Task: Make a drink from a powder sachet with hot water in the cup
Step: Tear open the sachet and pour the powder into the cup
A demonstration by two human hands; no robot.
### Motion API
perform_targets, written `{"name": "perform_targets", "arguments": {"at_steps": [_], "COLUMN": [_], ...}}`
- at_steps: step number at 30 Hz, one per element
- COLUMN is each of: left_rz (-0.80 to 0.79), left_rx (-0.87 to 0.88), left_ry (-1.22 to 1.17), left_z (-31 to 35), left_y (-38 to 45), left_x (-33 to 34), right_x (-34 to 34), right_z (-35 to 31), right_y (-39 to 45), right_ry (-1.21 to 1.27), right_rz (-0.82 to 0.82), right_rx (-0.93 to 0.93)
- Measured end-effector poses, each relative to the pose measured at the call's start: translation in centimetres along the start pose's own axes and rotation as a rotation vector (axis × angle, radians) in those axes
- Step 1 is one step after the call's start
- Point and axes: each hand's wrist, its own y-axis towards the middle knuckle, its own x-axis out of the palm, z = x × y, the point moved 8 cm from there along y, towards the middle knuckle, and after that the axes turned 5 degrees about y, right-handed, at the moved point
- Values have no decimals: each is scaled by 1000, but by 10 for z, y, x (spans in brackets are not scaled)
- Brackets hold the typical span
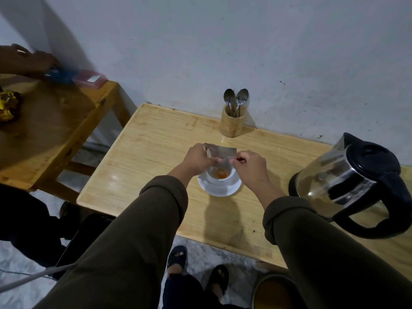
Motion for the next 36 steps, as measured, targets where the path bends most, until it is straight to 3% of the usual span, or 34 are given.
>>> {"name": "perform_targets", "arguments": {"at_steps": [14,36], "left_rz": [114,89], "left_rx": [27,41], "left_ry": [-50,-84], "left_z": [14,9], "left_y": [-9,-7], "left_x": [1,3], "right_x": [1,12], "right_z": [-5,2], "right_y": [1,13], "right_ry": [-24,-111], "right_rz": [-30,-48], "right_rx": [11,26]}}
